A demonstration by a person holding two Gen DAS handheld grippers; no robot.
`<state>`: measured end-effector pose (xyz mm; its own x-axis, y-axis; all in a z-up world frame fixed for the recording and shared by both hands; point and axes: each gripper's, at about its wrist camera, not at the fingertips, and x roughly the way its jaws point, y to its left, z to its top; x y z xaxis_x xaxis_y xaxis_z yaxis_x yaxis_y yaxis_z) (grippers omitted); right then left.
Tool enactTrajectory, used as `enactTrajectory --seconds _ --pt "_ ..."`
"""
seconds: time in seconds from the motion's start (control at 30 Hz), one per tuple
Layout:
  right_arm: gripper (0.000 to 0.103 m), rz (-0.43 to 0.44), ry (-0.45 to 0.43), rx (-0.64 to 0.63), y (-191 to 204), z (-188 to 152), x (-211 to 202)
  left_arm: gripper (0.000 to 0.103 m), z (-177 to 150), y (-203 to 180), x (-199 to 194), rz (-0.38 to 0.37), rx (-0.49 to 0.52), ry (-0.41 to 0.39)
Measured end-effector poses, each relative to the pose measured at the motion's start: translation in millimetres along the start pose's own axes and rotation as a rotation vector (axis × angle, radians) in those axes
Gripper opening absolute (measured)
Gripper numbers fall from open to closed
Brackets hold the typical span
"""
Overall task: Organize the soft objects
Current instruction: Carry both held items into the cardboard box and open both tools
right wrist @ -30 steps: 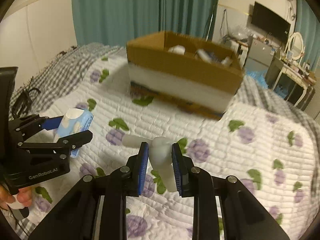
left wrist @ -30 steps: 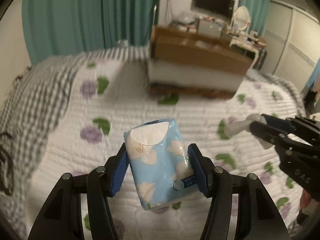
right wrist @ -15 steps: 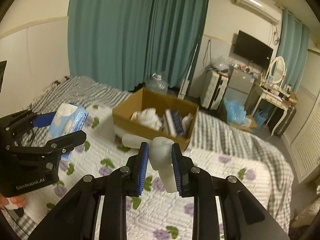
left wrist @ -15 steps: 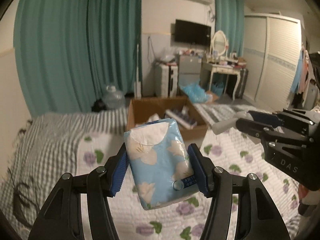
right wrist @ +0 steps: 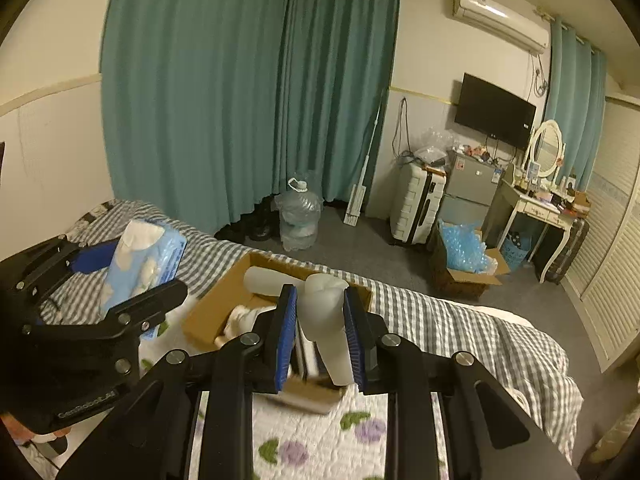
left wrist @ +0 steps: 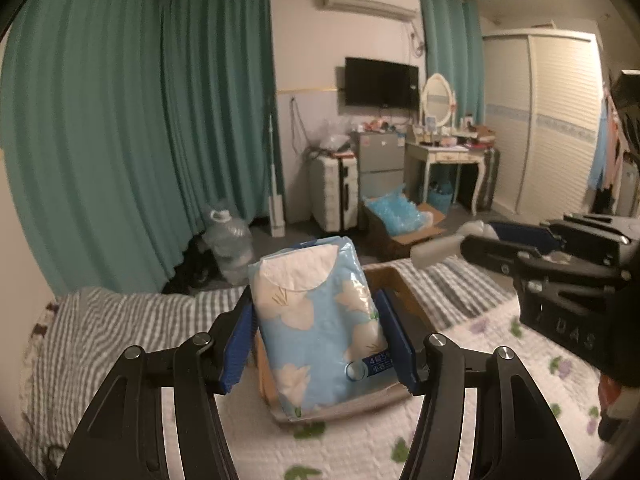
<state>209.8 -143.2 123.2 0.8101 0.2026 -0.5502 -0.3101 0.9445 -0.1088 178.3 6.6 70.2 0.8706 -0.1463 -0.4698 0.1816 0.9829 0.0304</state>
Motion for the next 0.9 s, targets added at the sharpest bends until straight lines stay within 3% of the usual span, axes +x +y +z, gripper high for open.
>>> enactTrajectory --seconds 0.17,0.5,0.6,0.67,0.7,0.73,0.9 --pt "0.023 0.014 0.064 0.031 -10.8 8.1 76.7 0.058 8.7 16.6 70.0 0.007 -0.017 0.052" --pt "0.024 0.029 0.193 0.058 -9.1 -7.9 207.5 0.061 -23.6 27.4 174.2 -0.046 -0.027 0.184" --pt "0.025 0.011 0.201 0.064 -9.7 -14.3 217.0 0.071 -33.2 22.7 181.5 -0.043 -0.007 0.201" --pt "0.037 0.007 0.200 0.074 -12.3 -15.5 217.0 0.074 -35.7 21.3 183.7 -0.054 -0.029 0.224" --pt "0.060 -0.010 0.196 0.085 -14.8 -14.9 213.9 0.074 -35.5 21.2 183.9 -0.054 -0.044 0.235" --pt "0.076 -0.020 0.182 0.094 -17.4 -14.0 208.5 0.074 -33.8 21.1 181.7 -0.058 -0.062 0.237" --pt "0.077 -0.049 0.111 0.112 -31.7 4.4 153.5 0.075 -11.8 12.1 147.5 -0.060 -0.061 0.197"
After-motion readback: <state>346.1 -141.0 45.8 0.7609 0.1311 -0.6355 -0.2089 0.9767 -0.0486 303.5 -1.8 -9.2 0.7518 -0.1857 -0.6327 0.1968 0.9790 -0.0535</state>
